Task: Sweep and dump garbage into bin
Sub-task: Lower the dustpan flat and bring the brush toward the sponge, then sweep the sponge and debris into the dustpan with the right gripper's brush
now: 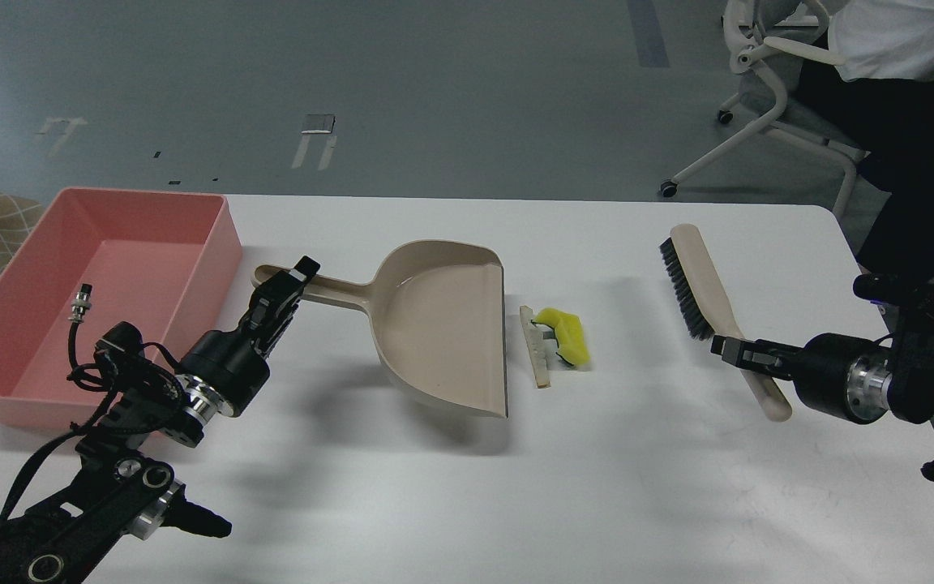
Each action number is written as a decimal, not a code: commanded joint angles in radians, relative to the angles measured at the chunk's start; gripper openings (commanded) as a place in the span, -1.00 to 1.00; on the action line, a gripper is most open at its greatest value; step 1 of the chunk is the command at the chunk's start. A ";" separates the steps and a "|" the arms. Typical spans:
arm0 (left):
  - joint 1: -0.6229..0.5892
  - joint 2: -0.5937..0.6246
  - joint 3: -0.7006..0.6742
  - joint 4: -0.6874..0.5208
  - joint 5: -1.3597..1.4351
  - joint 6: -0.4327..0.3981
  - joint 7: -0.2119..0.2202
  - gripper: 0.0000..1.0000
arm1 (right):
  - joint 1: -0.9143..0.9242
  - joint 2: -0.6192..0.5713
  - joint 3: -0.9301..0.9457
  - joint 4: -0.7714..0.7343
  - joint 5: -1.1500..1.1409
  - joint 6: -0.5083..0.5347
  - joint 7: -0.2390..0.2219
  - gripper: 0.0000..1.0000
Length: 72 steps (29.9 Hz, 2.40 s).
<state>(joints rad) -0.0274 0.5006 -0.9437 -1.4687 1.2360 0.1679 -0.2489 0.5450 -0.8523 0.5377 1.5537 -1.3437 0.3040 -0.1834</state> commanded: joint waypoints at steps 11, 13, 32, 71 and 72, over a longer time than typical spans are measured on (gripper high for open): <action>-0.006 -0.037 0.005 0.094 0.000 0.030 -0.006 -0.96 | -0.005 0.052 0.001 0.000 -0.002 0.007 -0.013 -1.00; -0.005 -0.045 0.005 0.096 0.002 0.036 -0.006 -0.96 | -0.005 0.052 -0.001 0.000 -0.002 0.007 -0.013 -1.00; -0.002 -0.059 0.006 0.094 0.040 0.045 -0.007 -0.97 | 0.016 0.111 -0.008 -0.011 -0.003 0.073 -0.045 -1.00; -0.013 -0.056 0.048 0.079 0.086 0.079 -0.009 -0.95 | 0.044 0.443 -0.008 -0.037 -0.006 0.139 -0.105 -1.00; -0.013 -0.057 0.048 0.079 0.086 0.079 -0.010 -0.95 | 0.050 0.450 -0.008 -0.037 -0.005 0.139 -0.105 -1.00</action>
<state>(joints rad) -0.0414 0.4443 -0.8958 -1.3875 1.3224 0.2470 -0.2566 0.5866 -0.4426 0.5265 1.5233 -1.3488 0.4439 -0.2870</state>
